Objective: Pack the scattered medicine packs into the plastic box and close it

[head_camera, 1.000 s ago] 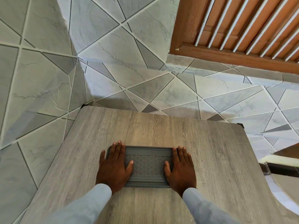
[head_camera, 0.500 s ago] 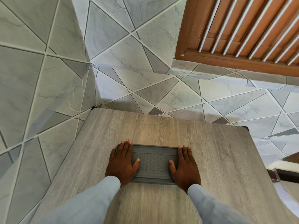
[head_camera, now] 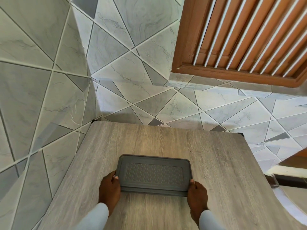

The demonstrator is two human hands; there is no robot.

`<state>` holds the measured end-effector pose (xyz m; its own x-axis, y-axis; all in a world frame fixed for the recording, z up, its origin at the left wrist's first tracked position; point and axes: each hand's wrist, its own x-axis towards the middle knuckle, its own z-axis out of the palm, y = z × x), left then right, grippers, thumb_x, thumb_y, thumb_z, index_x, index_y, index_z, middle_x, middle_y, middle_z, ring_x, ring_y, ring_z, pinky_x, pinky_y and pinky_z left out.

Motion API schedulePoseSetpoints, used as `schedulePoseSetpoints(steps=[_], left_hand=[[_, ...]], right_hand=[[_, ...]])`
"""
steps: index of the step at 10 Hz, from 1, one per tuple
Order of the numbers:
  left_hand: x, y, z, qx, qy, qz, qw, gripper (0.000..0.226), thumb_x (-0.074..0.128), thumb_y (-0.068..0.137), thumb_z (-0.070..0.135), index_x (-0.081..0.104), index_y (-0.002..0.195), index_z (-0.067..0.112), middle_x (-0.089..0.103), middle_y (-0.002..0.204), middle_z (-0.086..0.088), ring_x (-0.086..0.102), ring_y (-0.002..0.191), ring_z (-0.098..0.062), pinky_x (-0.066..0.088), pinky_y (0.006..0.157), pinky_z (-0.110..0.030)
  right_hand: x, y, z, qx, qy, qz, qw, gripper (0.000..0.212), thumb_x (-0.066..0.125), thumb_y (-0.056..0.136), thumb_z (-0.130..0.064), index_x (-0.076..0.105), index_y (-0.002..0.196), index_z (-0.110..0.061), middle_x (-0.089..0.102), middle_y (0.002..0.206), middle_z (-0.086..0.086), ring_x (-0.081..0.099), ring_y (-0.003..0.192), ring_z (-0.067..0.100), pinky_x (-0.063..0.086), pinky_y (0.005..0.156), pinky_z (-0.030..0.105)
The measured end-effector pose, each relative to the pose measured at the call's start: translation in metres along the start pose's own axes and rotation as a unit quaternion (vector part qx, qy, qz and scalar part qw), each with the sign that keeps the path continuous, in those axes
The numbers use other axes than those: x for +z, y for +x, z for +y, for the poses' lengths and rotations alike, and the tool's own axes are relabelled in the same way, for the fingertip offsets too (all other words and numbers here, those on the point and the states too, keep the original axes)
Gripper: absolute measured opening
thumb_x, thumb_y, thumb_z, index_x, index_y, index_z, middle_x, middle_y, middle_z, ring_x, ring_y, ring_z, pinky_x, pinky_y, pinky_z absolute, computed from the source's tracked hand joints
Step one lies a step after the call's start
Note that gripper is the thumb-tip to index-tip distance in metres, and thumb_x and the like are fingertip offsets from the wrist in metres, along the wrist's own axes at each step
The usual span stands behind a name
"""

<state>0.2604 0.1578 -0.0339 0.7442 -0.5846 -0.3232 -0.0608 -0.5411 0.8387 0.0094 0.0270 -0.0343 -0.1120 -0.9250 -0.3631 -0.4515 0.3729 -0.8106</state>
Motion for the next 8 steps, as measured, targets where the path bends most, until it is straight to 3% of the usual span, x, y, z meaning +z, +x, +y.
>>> schedulePoseSetpoints(steps=[1, 3, 4, 5, 6, 7, 8], left_hand=[[-0.008, 0.009, 0.001, -0.012, -0.008, -0.020, 1.000, 0.032, 0.043, 0.098, 0.013, 0.054, 0.128, 0.010, 0.059, 0.125, -0.011, 0.055, 0.109, -0.028, 0.042, 0.095, -0.036], [-0.014, 0.009, 0.004, -0.002, -0.004, -0.049, 0.999, 0.035, 0.045, 0.098, 0.016, 0.049, 0.132, 0.010, 0.055, 0.130, -0.015, 0.052, 0.117, -0.032, 0.041, 0.098, -0.040], [-0.021, 0.008, 0.001, 0.046, 0.037, -0.065, 0.996, 0.038, 0.043, 0.099, 0.022, 0.045, 0.135, 0.011, 0.052, 0.134, -0.015, 0.050, 0.120, -0.031, 0.040, 0.101, -0.040], [-0.030, 0.001, -0.008, 0.099, 0.082, -0.050, 0.990, 0.042, 0.046, 0.097, 0.028, 0.043, 0.136, 0.015, 0.052, 0.129, -0.015, 0.053, 0.115, -0.031, 0.045, 0.100, -0.044], [-0.041, -0.017, -0.017, 0.152, 0.142, -0.033, 0.978, 0.042, 0.052, 0.094, 0.027, 0.045, 0.134, 0.018, 0.048, 0.133, -0.011, 0.049, 0.120, -0.029, 0.045, 0.101, -0.045], [-0.046, -0.039, -0.022, 0.226, 0.231, 0.009, 0.946, 0.041, 0.055, 0.091, 0.022, 0.048, 0.131, 0.017, 0.046, 0.134, -0.008, 0.047, 0.120, -0.026, 0.042, 0.101, -0.041], [-0.041, -0.066, -0.016, 0.291, 0.250, 0.023, 0.923, 0.037, 0.056, 0.088, 0.021, 0.054, 0.124, 0.016, 0.048, 0.130, -0.005, 0.050, 0.114, -0.025, 0.043, 0.097, -0.040]], right_hand=[[-0.002, -0.003, -0.001, -0.008, 0.000, 0.000, 1.000, 0.039, 0.040, 0.101, -0.024, 0.062, 0.075, -0.004, 0.061, 0.075, 0.013, 0.052, 0.066, 0.022, 0.039, 0.063, 0.031], [-0.002, -0.011, -0.013, 0.015, -0.035, 0.001, 0.999, 0.039, 0.036, 0.101, -0.033, 0.063, 0.088, -0.008, 0.066, 0.088, 0.014, 0.057, 0.075, 0.022, 0.044, 0.075, 0.034], [-0.006, -0.023, -0.014, 0.007, -0.074, -0.004, 0.997, 0.046, 0.035, 0.099, -0.043, 0.061, 0.105, -0.006, 0.065, 0.106, 0.018, 0.059, 0.087, 0.025, 0.048, 0.088, 0.043], [-0.013, -0.042, -0.005, -0.050, -0.165, -0.012, 0.985, 0.057, 0.040, 0.096, -0.047, 0.039, 0.141, -0.011, 0.046, 0.144, 0.014, 0.046, 0.129, 0.031, 0.037, 0.108, 0.044], [-0.024, -0.064, 0.011, -0.165, -0.369, -0.023, 0.915, 0.069, 0.025, 0.092, -0.061, 0.018, 0.150, -0.023, 0.013, 0.161, 0.006, 0.016, 0.147, 0.027, 0.019, 0.118, 0.044], [-0.034, -0.078, 0.019, -0.211, -0.453, -0.059, 0.864, 0.088, -0.007, 0.075, -0.071, 0.002, 0.151, -0.028, -0.008, 0.162, 0.002, -0.007, 0.149, 0.022, 0.003, 0.120, 0.044], [-0.049, -0.087, 0.013, -0.249, -0.448, -0.062, 0.856, 0.096, -0.011, 0.069, -0.074, 0.005, 0.151, -0.027, -0.007, 0.162, 0.002, -0.006, 0.149, 0.022, 0.005, 0.121, 0.045]])
